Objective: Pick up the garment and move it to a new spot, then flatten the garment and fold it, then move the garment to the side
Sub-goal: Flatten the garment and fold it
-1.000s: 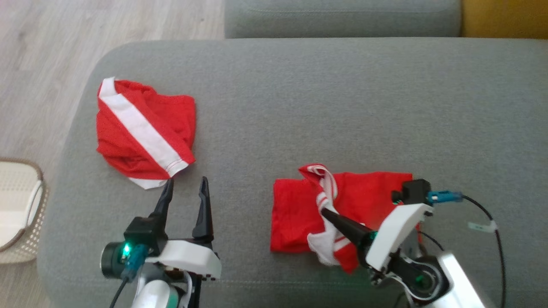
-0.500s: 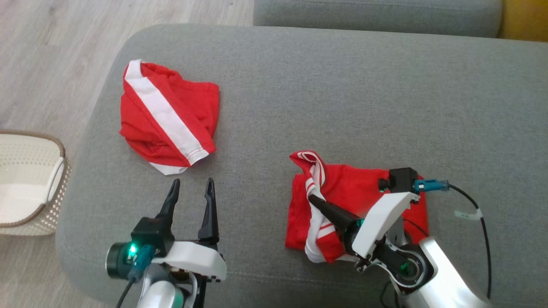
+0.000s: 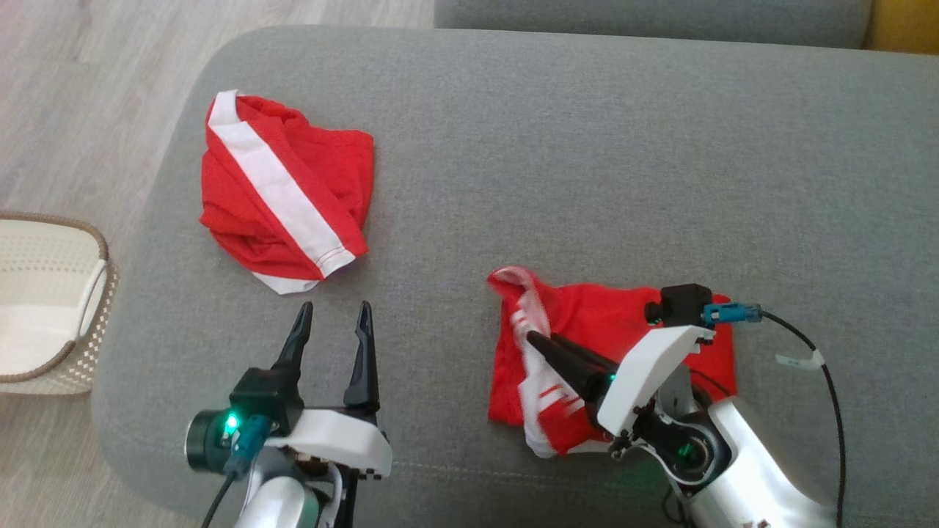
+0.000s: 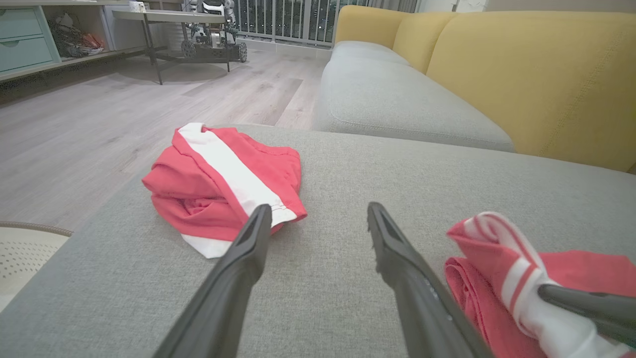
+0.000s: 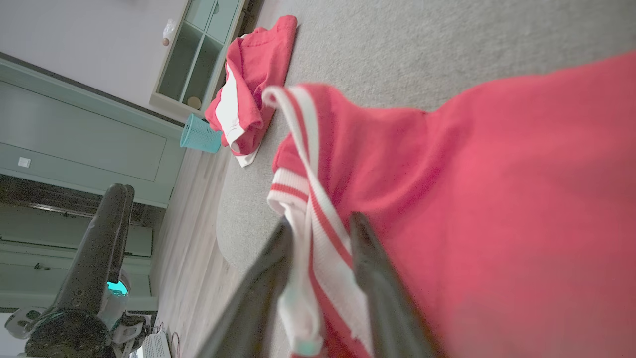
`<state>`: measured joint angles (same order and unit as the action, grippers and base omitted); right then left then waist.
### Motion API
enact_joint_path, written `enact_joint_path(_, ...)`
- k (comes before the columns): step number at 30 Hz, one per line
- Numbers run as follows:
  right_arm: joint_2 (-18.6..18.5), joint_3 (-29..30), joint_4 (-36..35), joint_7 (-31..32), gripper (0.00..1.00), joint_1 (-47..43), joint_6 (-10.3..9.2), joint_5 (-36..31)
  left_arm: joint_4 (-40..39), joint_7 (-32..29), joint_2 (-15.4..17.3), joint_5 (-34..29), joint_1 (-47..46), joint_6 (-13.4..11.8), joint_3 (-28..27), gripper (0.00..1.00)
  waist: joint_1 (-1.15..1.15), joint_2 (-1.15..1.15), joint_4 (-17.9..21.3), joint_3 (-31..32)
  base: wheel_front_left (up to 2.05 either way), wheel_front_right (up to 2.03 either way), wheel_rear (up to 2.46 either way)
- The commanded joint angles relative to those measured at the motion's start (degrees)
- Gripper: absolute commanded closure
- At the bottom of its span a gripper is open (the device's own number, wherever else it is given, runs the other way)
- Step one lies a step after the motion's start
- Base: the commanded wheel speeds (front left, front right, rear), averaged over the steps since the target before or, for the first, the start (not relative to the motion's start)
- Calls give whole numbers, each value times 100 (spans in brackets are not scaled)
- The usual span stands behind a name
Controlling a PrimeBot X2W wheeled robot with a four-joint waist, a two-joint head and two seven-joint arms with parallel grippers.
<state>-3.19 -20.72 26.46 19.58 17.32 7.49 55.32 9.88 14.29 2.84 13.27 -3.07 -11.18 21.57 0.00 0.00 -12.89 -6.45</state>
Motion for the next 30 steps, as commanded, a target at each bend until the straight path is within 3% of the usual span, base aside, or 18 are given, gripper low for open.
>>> enact_joint_path(1,31,-98,-139,-99,0,253,0,-48,-151,71,4,37,-279,-38,-150,0,0,0,20,-8,0,0,0)
enact_joint_path(7,31,119,-54,-245,0,398,0,-388,-130,71,4,16,-305,-43,-197,0,0,0,177,28,0,0,0)
enact_joint_path(12,31,708,-316,-254,0,455,0,-1066,-151,71,4,4,-324,-35,-250,0,0,0,374,102,0,0,0)
enact_joint_path(19,12,1473,-1645,-153,0,171,0,-2384,-213,71,4,-22,-345,-20,-332,0,0,0,661,190,0,0,0)
enact_joint_path(23,-55,1768,-2390,-238,0,-237,0,-2664,-286,71,4,-23,-341,-18,-404,0,0,0,810,237,0,0,0)
enact_joint_path(30,-413,1949,-3133,-1235,0,-1097,0,-3043,-415,71,4,5,-263,-36,-499,0,0,0,1006,312,0,0,0)
